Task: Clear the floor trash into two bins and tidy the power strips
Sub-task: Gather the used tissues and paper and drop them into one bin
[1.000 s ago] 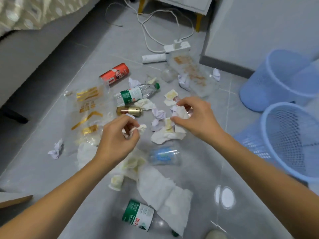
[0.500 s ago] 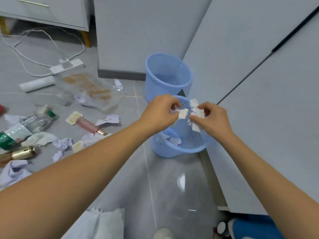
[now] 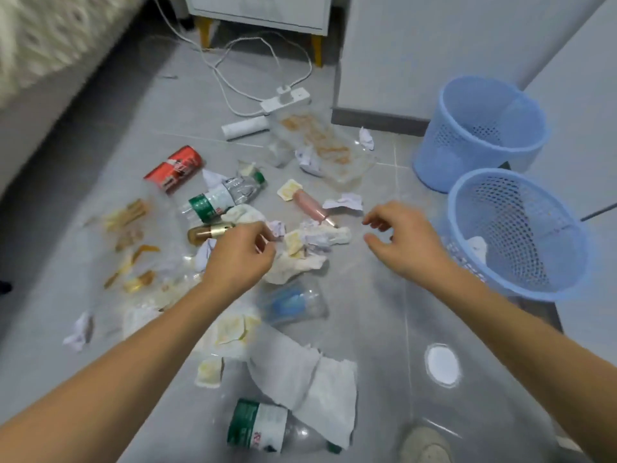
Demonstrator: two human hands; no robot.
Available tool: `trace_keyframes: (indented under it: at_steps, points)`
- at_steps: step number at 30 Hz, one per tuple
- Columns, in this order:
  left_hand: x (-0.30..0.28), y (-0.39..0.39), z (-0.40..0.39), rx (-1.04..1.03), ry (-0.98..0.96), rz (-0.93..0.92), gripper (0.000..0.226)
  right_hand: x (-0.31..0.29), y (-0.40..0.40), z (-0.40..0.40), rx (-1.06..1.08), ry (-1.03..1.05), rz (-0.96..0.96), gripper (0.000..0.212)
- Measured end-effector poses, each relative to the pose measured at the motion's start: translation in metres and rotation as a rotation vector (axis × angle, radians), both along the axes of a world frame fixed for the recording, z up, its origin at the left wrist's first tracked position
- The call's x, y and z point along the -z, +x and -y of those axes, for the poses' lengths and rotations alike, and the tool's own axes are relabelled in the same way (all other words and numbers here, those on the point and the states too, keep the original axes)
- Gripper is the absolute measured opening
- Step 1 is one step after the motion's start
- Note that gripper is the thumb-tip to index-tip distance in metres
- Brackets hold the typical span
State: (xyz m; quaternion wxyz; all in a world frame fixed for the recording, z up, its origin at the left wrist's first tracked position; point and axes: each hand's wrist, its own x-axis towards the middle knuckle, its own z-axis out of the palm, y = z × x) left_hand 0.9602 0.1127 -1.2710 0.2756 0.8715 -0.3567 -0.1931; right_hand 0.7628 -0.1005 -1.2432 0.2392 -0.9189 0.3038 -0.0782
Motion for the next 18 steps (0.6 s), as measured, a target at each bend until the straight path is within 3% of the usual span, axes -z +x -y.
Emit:
trace_keyframes:
  at_steps: [4,9,11,15,18]
  points:
    - [0.035,0.012,-0.084,-0.191,0.131,0.031,0.012,0.043,0.069,-0.047,-0.198,0.055,-0.165,0.032]
    - [0.077,0.012,-0.165,-0.442,0.191,0.210,0.011,0.091,0.121,-0.068,-0.360,-0.083,-0.407,0.060]
    - [0.095,0.011,-0.189,-0.506,0.240,0.275,0.029,0.106,0.134,-0.063,-0.323,-0.138,-0.474,0.066]
    - [0.119,0.004,-0.215,-0.648,0.354,0.154,0.066,0.129,0.147,-0.041,-0.218,-0.176,-0.604,0.053]
    - [0.131,-0.007,-0.224,-0.647,0.419,0.077,0.072,0.142,0.148,-0.032,-0.228,-0.206,-0.616,0.045]
